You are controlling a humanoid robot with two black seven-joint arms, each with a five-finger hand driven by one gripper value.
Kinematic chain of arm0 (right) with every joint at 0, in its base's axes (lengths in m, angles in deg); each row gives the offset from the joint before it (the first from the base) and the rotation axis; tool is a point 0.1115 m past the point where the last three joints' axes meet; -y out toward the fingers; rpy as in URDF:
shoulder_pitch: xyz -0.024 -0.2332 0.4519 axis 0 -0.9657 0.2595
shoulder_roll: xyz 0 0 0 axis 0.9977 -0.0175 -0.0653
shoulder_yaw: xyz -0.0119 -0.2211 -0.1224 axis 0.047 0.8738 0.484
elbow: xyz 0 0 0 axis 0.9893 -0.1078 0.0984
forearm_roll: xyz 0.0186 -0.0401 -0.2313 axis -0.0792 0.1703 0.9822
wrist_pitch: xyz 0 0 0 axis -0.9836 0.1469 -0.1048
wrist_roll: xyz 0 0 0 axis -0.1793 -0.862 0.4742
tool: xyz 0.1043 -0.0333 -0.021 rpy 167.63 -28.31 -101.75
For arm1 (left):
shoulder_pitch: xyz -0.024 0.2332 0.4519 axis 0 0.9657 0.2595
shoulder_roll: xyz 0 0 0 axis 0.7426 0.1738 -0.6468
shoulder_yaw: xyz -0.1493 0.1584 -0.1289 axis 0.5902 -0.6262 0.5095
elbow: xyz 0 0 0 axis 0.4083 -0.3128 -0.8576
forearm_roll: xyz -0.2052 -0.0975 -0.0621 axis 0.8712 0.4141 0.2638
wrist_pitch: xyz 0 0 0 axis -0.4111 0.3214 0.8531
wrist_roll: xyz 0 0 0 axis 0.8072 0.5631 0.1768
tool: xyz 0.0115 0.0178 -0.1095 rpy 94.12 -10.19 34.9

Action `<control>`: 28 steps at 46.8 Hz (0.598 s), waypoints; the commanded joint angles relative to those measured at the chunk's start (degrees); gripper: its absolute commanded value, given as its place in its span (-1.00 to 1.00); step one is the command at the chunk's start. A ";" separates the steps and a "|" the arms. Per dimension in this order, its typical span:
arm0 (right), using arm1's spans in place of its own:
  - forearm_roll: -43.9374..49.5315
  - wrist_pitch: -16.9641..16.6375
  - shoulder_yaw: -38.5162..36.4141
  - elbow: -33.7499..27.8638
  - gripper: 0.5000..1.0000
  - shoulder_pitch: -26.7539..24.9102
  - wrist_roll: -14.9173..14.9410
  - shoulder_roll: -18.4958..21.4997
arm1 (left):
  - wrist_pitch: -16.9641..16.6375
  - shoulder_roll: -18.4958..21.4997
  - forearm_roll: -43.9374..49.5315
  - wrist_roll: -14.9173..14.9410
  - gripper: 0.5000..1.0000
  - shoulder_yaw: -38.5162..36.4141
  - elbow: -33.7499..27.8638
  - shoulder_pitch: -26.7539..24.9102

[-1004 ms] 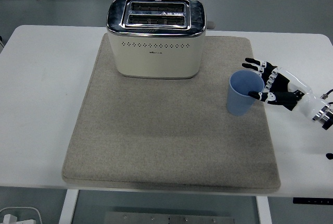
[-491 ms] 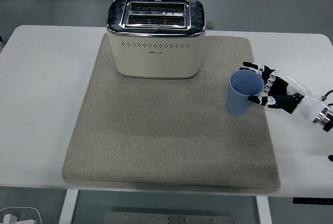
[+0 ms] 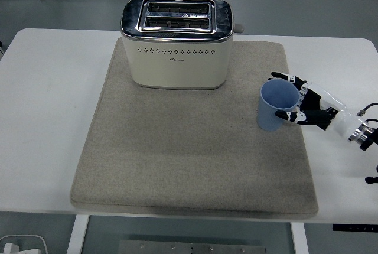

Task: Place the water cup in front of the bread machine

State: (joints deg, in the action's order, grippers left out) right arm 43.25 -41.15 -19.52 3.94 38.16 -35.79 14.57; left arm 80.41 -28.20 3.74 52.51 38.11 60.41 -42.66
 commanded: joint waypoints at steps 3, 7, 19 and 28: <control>0.08 0.68 0.29 -0.05 0.76 0.08 0.00 0.75 | 0.00 0.00 0.00 0.02 1.00 0.00 0.00 0.00; 0.09 0.68 0.29 -0.13 0.76 0.17 0.00 1.02 | 0.00 0.00 0.00 0.02 1.00 0.00 0.00 0.00; 0.17 0.77 0.29 -0.57 0.76 0.17 0.00 2.34 | 0.00 0.00 0.00 0.02 1.00 0.00 0.00 0.00; 0.88 1.82 0.29 -0.66 0.76 0.17 0.00 2.69 | 0.00 0.00 0.00 0.02 1.00 0.00 0.00 0.00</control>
State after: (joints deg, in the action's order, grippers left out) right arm 43.98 -39.84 -19.24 3.24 38.34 -35.79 17.20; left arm 80.41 -28.20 3.74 52.53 38.11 60.41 -42.65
